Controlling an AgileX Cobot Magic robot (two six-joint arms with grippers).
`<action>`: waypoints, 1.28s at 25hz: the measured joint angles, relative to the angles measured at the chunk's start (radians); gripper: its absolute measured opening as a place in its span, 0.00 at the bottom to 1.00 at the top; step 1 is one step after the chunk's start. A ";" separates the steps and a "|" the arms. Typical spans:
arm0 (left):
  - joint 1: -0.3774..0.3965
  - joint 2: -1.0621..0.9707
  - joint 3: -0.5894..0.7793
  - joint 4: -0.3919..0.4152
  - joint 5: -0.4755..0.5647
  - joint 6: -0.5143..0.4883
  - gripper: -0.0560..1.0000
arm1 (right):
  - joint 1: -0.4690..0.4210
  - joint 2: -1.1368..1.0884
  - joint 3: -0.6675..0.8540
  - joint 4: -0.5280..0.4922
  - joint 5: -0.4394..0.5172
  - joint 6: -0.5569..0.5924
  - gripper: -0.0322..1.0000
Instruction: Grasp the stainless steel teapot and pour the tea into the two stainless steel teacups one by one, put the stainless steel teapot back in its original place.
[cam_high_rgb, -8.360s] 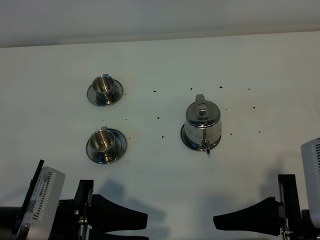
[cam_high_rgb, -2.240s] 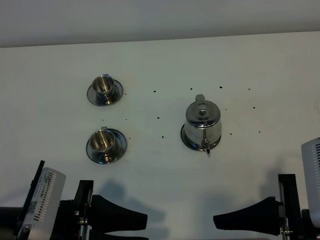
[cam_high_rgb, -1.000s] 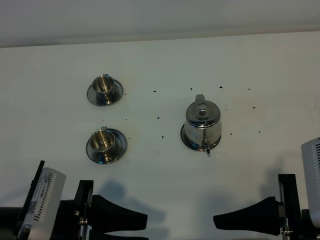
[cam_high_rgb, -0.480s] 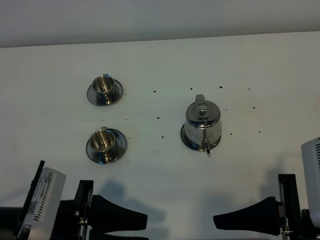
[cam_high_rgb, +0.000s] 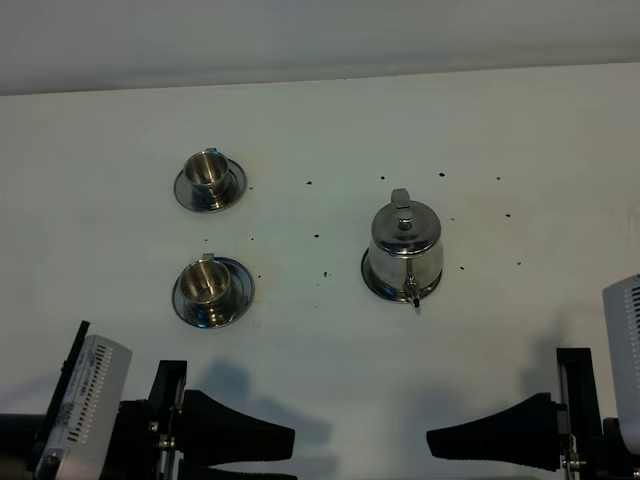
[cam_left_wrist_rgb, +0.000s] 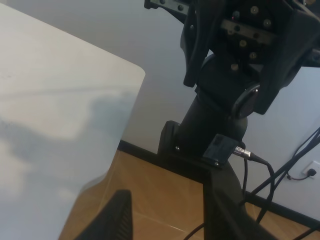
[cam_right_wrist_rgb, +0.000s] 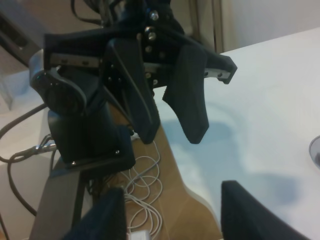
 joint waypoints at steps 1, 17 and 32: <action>0.000 0.000 0.000 0.000 0.000 0.000 0.42 | 0.000 0.000 0.000 0.000 0.000 0.000 0.44; 0.000 0.000 0.000 0.000 0.000 0.000 0.42 | 0.000 0.000 0.000 0.002 0.000 0.000 0.44; 0.000 0.000 0.000 0.000 0.000 0.000 0.42 | 0.000 0.000 0.000 0.002 0.000 0.000 0.44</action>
